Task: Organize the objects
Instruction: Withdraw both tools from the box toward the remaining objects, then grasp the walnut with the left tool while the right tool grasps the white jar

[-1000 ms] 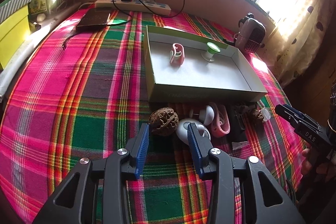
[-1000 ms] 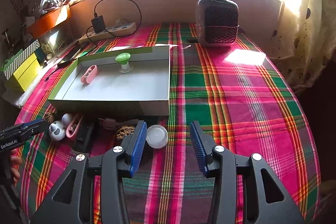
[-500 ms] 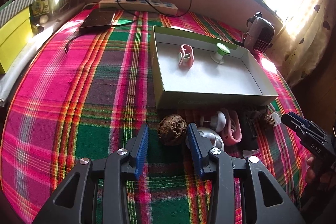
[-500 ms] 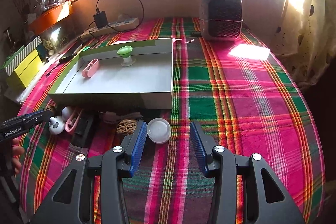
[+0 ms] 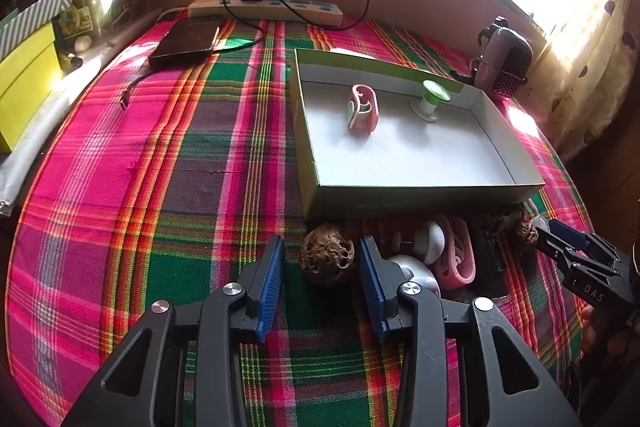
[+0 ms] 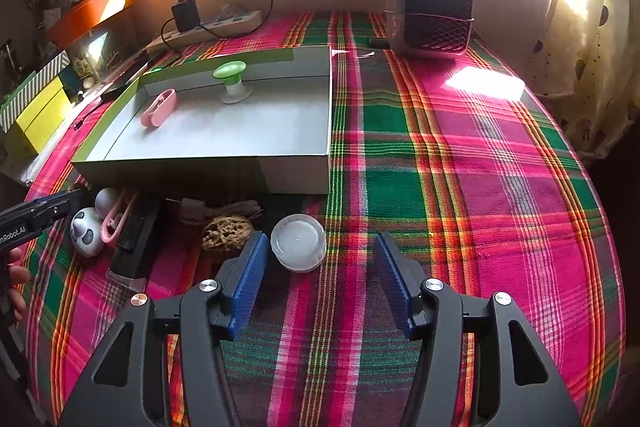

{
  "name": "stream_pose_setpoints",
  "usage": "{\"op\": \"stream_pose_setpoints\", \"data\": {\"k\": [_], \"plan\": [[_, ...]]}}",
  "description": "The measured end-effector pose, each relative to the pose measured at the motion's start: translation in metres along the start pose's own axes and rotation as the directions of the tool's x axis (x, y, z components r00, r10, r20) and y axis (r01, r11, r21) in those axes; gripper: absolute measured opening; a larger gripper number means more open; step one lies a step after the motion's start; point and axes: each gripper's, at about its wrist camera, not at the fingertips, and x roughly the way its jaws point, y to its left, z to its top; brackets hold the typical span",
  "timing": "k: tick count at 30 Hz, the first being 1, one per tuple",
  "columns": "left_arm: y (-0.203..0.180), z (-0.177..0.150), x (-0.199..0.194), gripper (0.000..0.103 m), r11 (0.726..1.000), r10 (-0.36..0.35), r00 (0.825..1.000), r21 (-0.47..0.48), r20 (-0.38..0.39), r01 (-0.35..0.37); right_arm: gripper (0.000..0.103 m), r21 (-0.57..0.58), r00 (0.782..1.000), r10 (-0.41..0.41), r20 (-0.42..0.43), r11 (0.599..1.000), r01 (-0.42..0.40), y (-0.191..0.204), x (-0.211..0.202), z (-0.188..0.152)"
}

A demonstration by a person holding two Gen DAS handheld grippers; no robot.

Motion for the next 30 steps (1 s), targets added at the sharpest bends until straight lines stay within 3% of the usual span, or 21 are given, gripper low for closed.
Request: {"op": "stream_pose_setpoints", "data": {"k": [12, 22, 30], "plan": [[-0.0082, 0.0005, 0.0034, 0.036, 0.997, 0.053, 0.999, 0.053, 0.012, -0.053, 0.056, -0.034, 0.999, -0.035, -0.005, 0.999, 0.035, 0.0015, 0.0081, 0.0035], [-0.0064, -0.0008, 0.0023, 0.035, 0.998, 0.049, 0.999, 0.042, 0.02, -0.05, 0.056, -0.035, 0.999, -0.038, -0.004, 0.999, 0.038, 0.0021, 0.0084, 0.0037], [-0.0049, -0.001, 0.0016, 0.028, 0.997, 0.062, 0.998, 0.041, 0.022, -0.062, 0.052, -0.036, 0.999, -0.035, -0.002, 0.999, 0.035, 0.0017, 0.0076, 0.0031]]}}
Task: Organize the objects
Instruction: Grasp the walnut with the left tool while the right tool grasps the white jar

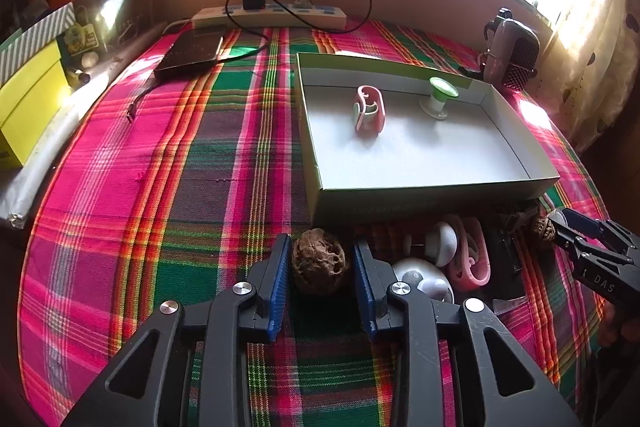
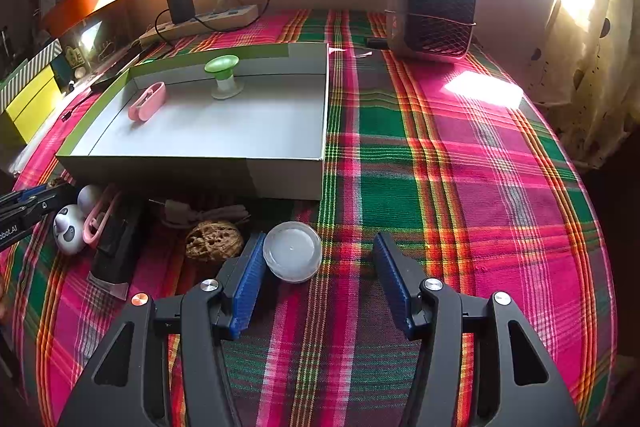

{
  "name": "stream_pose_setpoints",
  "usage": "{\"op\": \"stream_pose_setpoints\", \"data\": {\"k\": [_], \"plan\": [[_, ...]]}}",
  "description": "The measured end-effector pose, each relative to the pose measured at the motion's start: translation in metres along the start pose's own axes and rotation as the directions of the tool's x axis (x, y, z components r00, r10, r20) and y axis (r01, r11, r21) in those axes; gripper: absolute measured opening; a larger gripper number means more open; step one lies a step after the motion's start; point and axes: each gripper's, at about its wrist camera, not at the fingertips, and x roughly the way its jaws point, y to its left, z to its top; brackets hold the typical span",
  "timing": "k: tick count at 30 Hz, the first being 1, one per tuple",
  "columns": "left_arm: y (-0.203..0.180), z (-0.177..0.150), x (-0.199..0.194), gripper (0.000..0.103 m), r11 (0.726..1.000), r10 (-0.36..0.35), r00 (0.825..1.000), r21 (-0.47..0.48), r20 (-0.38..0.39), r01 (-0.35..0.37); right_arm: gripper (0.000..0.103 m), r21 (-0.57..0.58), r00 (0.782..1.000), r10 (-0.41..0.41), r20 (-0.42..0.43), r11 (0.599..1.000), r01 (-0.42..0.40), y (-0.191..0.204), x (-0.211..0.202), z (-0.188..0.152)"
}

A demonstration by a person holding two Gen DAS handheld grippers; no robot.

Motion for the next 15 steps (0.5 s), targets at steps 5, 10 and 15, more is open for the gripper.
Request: {"op": "stream_pose_setpoints", "data": {"k": [5, 10, 15], "plan": [[-0.0001, -0.0002, -0.0002, 0.028, 1.0, 0.002, 1.0, 0.001, 0.001, -0.002, 0.037, -0.005, 1.0, 0.003, 0.007, 1.0, -0.003, 0.0002, -0.0017, -0.0005], [-0.0008, -0.0004, -0.0002, 0.028, 1.0, 0.002, 1.0, 0.0, 0.001, -0.002, 0.029, -0.006, 1.0, 0.004, 0.009, 1.0, -0.004, 0.0008, -0.0022, -0.0007], [-0.001, -0.0007, -0.0004, 0.028, 1.0, 0.002, 1.0, 0.0, 0.001, -0.002, 0.029, -0.004, 1.0, 0.006, 0.009, 1.0, -0.006, 0.0004, -0.0023, -0.0006]]}}
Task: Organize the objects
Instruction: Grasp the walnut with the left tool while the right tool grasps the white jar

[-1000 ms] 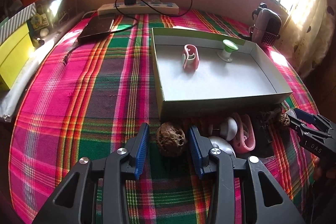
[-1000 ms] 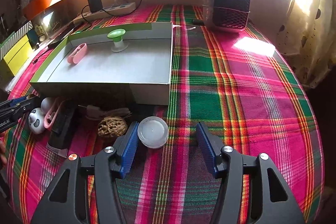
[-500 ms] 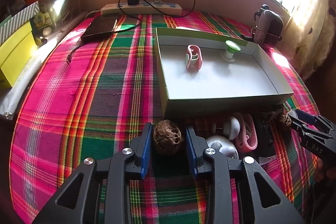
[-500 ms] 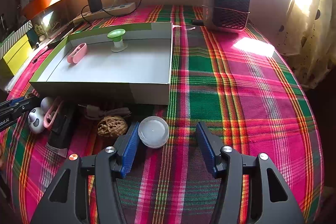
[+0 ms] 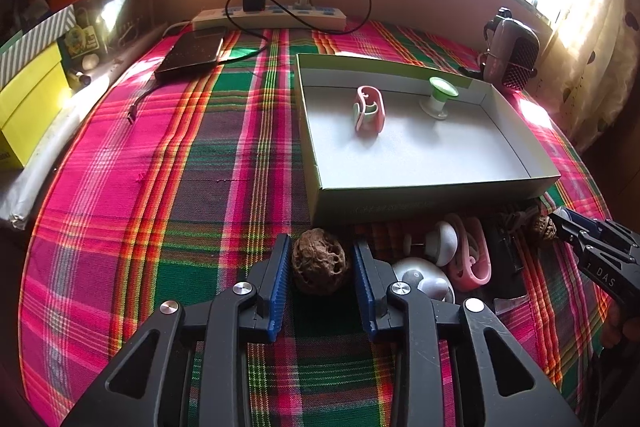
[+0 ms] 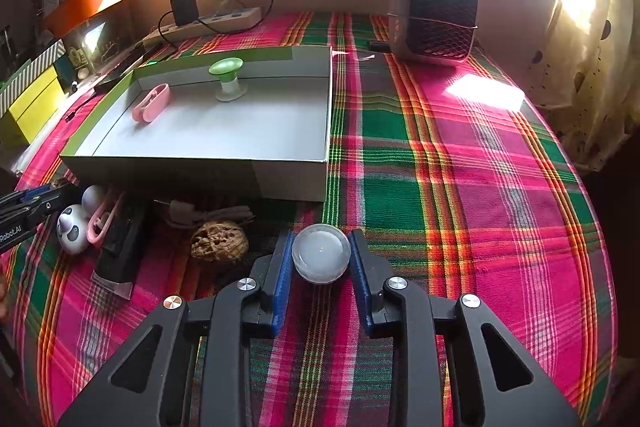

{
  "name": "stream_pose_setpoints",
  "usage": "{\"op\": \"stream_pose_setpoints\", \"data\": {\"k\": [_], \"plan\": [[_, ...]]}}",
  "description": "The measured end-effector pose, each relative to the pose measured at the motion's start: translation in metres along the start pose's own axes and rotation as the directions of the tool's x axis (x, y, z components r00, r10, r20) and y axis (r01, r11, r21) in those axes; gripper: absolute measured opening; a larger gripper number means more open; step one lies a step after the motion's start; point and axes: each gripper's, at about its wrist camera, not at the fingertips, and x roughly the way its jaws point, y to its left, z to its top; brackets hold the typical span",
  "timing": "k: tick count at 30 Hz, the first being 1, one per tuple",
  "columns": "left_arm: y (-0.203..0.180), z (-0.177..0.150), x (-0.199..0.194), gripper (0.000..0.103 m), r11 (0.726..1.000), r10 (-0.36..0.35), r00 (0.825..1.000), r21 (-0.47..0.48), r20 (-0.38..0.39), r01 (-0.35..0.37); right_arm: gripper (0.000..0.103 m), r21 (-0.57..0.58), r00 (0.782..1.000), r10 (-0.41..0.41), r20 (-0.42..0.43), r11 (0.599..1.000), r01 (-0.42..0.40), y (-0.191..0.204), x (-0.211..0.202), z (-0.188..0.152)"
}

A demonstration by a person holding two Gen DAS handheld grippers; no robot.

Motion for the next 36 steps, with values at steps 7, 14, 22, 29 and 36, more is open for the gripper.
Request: {"op": "stream_pose_setpoints", "data": {"k": [7, 14, 22, 29, 36], "plan": [[0.0, 0.0, 0.0, 0.028, 1.0, 0.003, 1.0, 0.002, 0.002, -0.003, 0.029, 0.0, 1.0, 0.0, 0.0, 1.0, 0.0, 0.0, 0.0, 0.0], [0.0, 0.0, 0.0, 0.028, 1.0, 0.003, 1.0, 0.003, 0.002, -0.003, 0.029, 0.001, 1.0, 0.0, 0.0, 1.0, 0.0, 0.0, 0.0, 0.0], [-0.001, 0.0, -0.001, 0.028, 1.0, 0.009, 1.0, 0.004, -0.002, -0.009, 0.029, 0.0, 1.0, -0.004, 0.0, 1.0, 0.004, 0.0, 0.0, 0.0], [0.001, 0.006, -0.01, 0.028, 1.0, 0.019, 1.0, 0.016, 0.022, -0.019, 0.028, 0.007, 1.0, -0.004, 0.01, 1.0, 0.004, -0.001, -0.004, 0.001], [-0.004, 0.013, -0.024, 0.028, 0.999, 0.02, 0.998, 0.035, 0.056, -0.022, 0.028, 0.002, 0.999, -0.009, 0.053, 1.0, 0.009, 0.0, -0.018, 0.01]]}}
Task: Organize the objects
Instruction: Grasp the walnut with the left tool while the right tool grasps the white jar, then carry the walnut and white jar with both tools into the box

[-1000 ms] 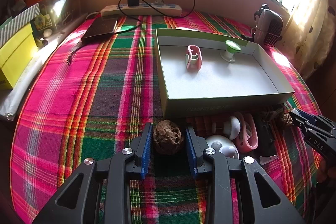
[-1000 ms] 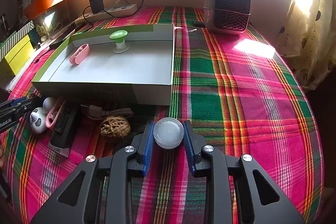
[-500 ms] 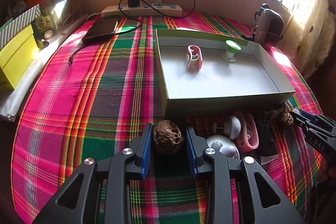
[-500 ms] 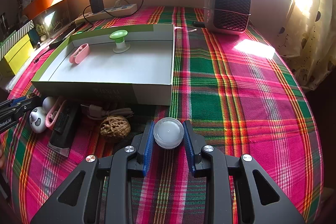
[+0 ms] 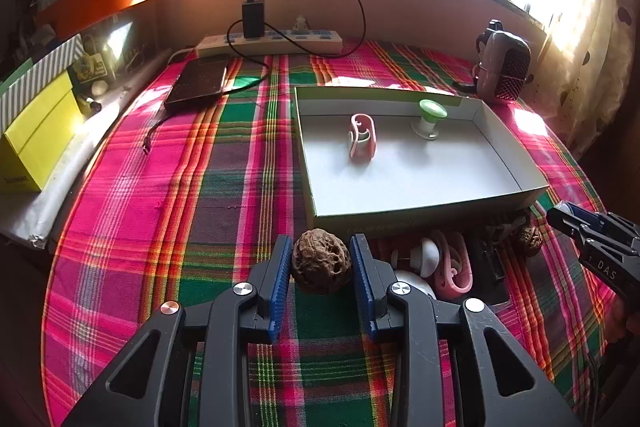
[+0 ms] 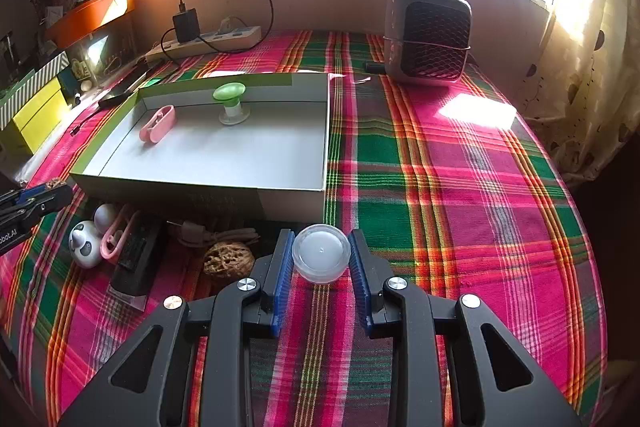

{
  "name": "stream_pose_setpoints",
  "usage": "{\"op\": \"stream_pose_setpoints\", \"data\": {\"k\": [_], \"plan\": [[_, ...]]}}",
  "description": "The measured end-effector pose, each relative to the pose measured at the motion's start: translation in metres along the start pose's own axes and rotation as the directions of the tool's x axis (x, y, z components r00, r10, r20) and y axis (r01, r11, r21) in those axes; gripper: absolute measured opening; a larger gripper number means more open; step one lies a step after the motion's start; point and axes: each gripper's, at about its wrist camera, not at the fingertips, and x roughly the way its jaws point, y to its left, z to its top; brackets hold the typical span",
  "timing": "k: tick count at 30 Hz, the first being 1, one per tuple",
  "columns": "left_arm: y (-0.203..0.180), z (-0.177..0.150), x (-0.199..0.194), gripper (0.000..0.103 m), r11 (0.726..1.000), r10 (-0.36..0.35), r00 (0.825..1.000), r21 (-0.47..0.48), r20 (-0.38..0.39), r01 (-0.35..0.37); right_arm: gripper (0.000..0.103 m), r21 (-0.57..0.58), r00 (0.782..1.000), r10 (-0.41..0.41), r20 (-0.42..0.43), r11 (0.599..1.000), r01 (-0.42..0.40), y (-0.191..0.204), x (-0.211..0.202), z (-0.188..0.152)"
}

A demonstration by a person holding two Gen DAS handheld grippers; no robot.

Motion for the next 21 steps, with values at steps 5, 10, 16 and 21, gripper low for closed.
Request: {"op": "stream_pose_setpoints", "data": {"k": [5, 10, 16, 21], "plan": [[-0.003, 0.007, -0.007, 0.028, 1.0, -0.004, 1.0, 0.016, 0.023, 0.004, 0.028, -0.005, 1.0, 0.011, 0.022, 1.0, -0.011, 0.002, -0.008, 0.008], [-0.007, 0.015, -0.008, 0.028, 1.0, -0.008, 0.999, 0.027, 0.039, 0.007, 0.028, -0.021, 0.999, 0.023, 0.047, 1.0, -0.022, 0.005, -0.014, 0.02], [-0.014, 0.024, -0.005, 0.028, 0.999, -0.024, 0.999, 0.032, 0.044, 0.023, 0.028, -0.036, 0.996, 0.051, 0.067, 0.998, -0.049, 0.01, -0.014, 0.04], [-0.022, 0.031, 0.002, 0.028, 0.998, -0.028, 0.999, 0.05, 0.042, 0.026, 0.028, -0.058, 0.995, 0.072, 0.067, 0.996, -0.069, 0.016, -0.004, 0.058]]}}
